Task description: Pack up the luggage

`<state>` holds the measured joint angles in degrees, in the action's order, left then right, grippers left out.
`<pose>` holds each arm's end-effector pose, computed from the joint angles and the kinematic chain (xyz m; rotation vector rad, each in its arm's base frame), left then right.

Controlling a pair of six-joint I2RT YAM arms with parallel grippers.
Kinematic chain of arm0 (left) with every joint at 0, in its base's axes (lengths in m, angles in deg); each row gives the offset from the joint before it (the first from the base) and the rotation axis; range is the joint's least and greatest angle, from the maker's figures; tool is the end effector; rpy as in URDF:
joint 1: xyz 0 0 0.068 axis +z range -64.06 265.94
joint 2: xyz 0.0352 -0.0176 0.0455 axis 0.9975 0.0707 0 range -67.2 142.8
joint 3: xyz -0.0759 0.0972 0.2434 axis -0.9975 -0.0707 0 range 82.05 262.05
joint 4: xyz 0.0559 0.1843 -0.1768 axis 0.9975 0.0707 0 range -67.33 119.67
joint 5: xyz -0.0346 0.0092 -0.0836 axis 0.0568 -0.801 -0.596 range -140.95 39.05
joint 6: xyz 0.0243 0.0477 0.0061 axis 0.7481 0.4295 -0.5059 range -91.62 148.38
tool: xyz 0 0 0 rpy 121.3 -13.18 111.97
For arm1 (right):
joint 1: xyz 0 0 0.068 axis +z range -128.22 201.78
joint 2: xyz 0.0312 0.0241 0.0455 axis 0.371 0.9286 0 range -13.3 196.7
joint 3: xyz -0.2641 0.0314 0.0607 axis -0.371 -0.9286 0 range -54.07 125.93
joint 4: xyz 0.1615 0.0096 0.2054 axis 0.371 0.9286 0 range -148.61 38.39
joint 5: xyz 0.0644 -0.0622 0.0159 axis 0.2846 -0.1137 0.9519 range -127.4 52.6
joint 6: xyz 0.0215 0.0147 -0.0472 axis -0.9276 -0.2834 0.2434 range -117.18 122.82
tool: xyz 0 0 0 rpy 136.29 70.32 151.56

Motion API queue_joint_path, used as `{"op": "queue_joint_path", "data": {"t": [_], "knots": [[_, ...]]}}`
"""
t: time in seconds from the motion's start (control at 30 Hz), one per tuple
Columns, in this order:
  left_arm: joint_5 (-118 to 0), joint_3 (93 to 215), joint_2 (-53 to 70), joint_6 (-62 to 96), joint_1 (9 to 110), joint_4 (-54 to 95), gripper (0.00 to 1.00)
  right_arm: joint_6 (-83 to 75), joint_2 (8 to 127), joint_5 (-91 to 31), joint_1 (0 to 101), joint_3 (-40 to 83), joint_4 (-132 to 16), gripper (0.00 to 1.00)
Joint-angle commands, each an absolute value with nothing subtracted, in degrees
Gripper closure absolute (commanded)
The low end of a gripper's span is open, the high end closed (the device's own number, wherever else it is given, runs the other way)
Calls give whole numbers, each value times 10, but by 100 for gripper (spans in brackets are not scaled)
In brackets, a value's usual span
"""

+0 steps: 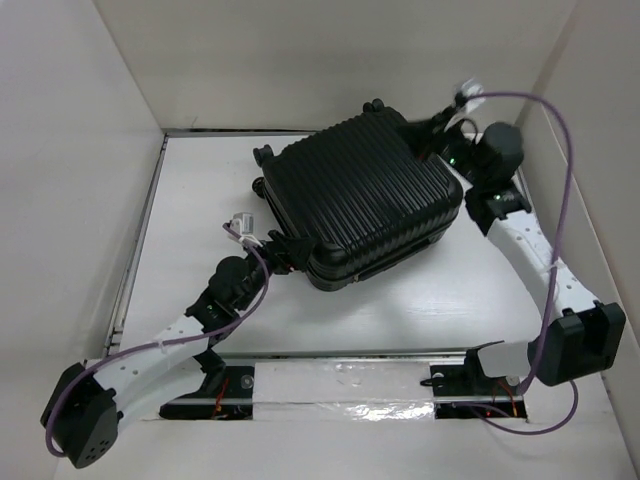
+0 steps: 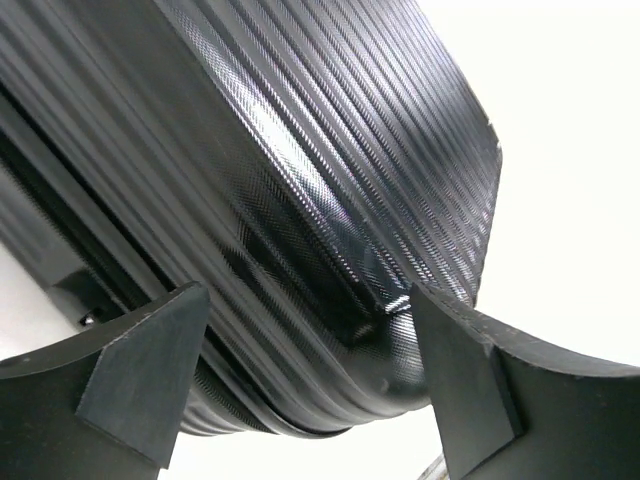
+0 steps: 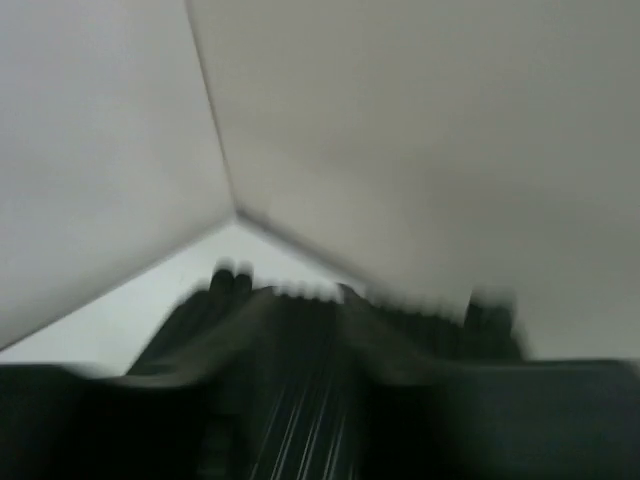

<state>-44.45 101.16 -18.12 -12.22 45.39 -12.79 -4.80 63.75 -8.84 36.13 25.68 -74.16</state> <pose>0.1532 -0.1259 0.2531 -0.0984 1.5654 -1.0532 0.2891 0.0916 0.4752 -0.5102 1.2164 0.6387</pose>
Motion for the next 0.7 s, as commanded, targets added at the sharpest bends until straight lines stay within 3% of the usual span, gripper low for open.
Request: {"op": "queue_joint_path", "data": {"t": [0.0, 0.07, 0.2, 0.23, 0.33, 0.47, 0.67], "knots": [[-404, 1016, -237, -101, 450, -92, 22, -89, 577, -103, 385, 126, -749, 90], [-377, 1023, -264, -85, 450, -52, 30, -70, 532, -132, 451, 31, -758, 100], [-346, 1031, -295, -75, 460, 6, 55, -45, 424, -231, 565, -123, -773, 100], [-336, 1028, -308, -77, 468, 26, 71, -46, 405, -249, 586, -151, -776, 100], [-346, 1002, -330, -87, 483, 39, 96, -57, 349, -316, 658, -250, -779, 100], [-421, 969, -309, -88, 493, 8, 100, -90, 319, -395, 724, -338, -808, 100], [-485, 967, -222, -68, 459, -69, 100, -88, 386, -464, 744, -350, -825, 69]]}}
